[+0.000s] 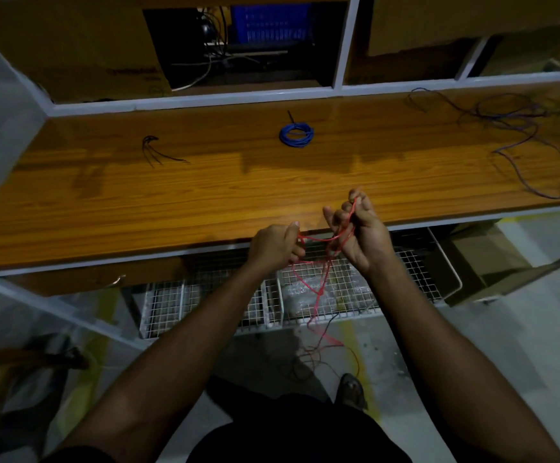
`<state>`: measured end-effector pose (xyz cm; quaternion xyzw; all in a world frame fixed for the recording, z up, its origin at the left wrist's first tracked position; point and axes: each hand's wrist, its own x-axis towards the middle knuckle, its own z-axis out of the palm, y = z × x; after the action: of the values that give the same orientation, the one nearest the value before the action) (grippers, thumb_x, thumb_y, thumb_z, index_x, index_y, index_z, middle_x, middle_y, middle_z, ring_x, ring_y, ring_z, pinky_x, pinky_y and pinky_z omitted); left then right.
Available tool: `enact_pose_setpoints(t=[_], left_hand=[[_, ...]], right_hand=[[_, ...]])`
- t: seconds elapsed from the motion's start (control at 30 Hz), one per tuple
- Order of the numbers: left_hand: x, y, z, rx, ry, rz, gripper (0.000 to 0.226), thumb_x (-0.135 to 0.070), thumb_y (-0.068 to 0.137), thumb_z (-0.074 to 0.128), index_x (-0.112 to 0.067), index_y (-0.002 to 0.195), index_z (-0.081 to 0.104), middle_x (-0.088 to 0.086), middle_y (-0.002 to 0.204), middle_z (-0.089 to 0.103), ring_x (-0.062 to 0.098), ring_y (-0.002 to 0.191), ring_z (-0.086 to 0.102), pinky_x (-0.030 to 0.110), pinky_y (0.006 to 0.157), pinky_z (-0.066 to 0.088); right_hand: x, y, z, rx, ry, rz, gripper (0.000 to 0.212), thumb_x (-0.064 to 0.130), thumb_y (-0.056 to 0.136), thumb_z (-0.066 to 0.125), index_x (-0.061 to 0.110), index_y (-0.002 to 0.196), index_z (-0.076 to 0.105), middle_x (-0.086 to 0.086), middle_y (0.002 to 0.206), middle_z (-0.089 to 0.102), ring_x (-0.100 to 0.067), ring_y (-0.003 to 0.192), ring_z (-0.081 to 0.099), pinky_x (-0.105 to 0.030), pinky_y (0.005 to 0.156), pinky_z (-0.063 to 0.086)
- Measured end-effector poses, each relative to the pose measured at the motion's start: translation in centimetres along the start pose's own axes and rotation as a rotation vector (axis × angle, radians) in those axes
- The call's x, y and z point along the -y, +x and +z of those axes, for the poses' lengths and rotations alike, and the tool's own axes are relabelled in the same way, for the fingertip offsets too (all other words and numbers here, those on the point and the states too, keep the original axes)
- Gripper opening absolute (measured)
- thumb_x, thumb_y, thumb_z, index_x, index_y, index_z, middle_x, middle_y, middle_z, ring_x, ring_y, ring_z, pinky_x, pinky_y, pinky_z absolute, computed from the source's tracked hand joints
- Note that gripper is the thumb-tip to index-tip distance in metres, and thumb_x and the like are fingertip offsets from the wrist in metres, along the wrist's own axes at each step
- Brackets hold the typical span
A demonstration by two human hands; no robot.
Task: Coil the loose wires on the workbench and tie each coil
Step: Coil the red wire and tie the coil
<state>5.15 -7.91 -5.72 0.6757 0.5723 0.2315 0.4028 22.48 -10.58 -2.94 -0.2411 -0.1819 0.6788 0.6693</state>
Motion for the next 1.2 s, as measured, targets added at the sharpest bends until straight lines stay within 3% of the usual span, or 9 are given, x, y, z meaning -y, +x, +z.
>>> enact_pose_setpoints(t=[0.2, 0.37, 0.53, 0.63, 0.73, 0.83, 0.9, 1.07, 1.2], left_hand=[[-0.1, -1.1, 0.6, 0.096, -0.247, -0.151, 0.045, -0.039, 0.107, 0.034, -0.006, 0.104, 0.063, 0.01, 0.078, 0.076, 0.025, 0.07, 0.074, 0.034, 0.074, 0.059], [-1.8, -1.8, -0.5, 0.184, -0.616, -0.386, 0.041, -0.038, 0.108, 0.033, -0.001, 0.104, 0.051, 0.018, 0.093, 0.075, 0.028, 0.072, 0.073, 0.025, 0.053, 0.051], [-2.5, -2.5, -0.7, 0.273, -0.558, -0.425, 0.046, -0.035, 0.108, 0.032, 0.005, 0.128, 0.043, 0.021, 0.096, 0.073, 0.027, 0.078, 0.074, 0.029, 0.057, 0.058], [-2.2, -2.7, -0.2, 0.296, -0.647, -0.457, 0.036, -0.035, 0.108, 0.033, -0.001, 0.112, 0.046, 0.02, 0.086, 0.075, 0.025, 0.068, 0.072, 0.02, 0.042, 0.041], [-1.9, -2.1, -0.6, 0.209, -0.788, -0.489, 0.035, -0.032, 0.107, 0.037, -0.003, 0.096, 0.052, 0.009, 0.062, 0.068, 0.013, 0.046, 0.052, 0.018, 0.037, 0.026], [-1.0, -1.0, -1.8, 0.047, -0.738, -0.406, 0.035, -0.031, 0.106, 0.04, -0.007, 0.084, 0.054, 0.001, 0.053, 0.059, 0.011, 0.042, 0.045, 0.02, 0.037, 0.028], [0.2, -0.5, -2.7, -0.057, -0.617, -0.315, 0.039, -0.035, 0.105, 0.041, -0.01, 0.079, 0.056, -0.002, 0.05, 0.059, 0.012, 0.042, 0.046, 0.021, 0.04, 0.033], [2.0, -0.6, -5.5, -0.241, -0.307, -0.087, 0.054, -0.039, 0.104, 0.042, -0.014, 0.06, 0.06, -0.003, 0.047, 0.057, 0.007, 0.041, 0.048, 0.018, 0.043, 0.037], [1.9, -0.2, -6.8, -0.279, -0.252, 0.137, 0.052, -0.035, 0.105, 0.044, -0.018, 0.058, 0.058, -0.005, 0.048, 0.06, 0.005, 0.044, 0.053, 0.024, 0.048, 0.04]], right_hand=[[0.4, 0.6, 1.1, 0.01, 0.145, -0.064, 0.013, 0.01, 0.102, 0.038, 0.011, 0.099, 0.051, -0.002, 0.063, 0.052, -0.011, 0.055, 0.055, -0.037, 0.089, 0.058], [0.5, 0.6, 1.2, 0.026, 0.111, -0.092, 0.006, 0.012, 0.096, 0.045, 0.011, 0.097, 0.051, -0.003, 0.065, 0.053, -0.013, 0.06, 0.057, -0.037, 0.095, 0.054], [0.9, 0.5, 1.0, -0.03, 0.057, -0.127, 0.013, 0.012, 0.101, 0.04, 0.011, 0.096, 0.052, -0.002, 0.062, 0.052, -0.012, 0.059, 0.058, -0.037, 0.094, 0.055], [1.0, 0.4, 1.1, -0.05, 0.034, -0.136, 0.015, 0.012, 0.102, 0.038, 0.011, 0.096, 0.052, -0.002, 0.061, 0.053, -0.012, 0.058, 0.058, -0.038, 0.093, 0.056], [1.3, 0.2, 1.0, -0.039, 0.048, -0.093, 0.018, 0.014, 0.104, 0.037, 0.013, 0.095, 0.053, -0.003, 0.068, 0.058, -0.014, 0.066, 0.063, -0.044, 0.095, 0.055], [1.9, -0.4, 0.6, -0.187, -0.274, -0.012, 0.02, 0.023, 0.106, 0.039, 0.019, 0.094, 0.054, -0.004, 0.092, 0.063, -0.02, 0.087, 0.066, -0.056, 0.094, 0.052], [2.5, -1.0, 0.3, -0.299, -0.552, 0.046, 0.023, 0.026, 0.107, 0.038, 0.018, 0.092, 0.054, -0.008, 0.105, 0.059, -0.024, 0.093, 0.061, -0.052, 0.09, 0.05], [3.7, -1.8, -1.8, -0.489, -1.052, 0.019, 0.017, 0.021, 0.104, 0.049, 0.009, 0.098, 0.061, -0.009, 0.092, 0.063, -0.016, 0.065, 0.053, -0.026, 0.048, 0.042], [3.3, -1.1, -3.7, -0.491, -1.525, -0.058, 0.013, 0.024, 0.096, 0.062, 0.015, 0.099, 0.071, -0.01, 0.092, 0.073, -0.015, 0.067, 0.057, -0.022, 0.052, 0.038]])
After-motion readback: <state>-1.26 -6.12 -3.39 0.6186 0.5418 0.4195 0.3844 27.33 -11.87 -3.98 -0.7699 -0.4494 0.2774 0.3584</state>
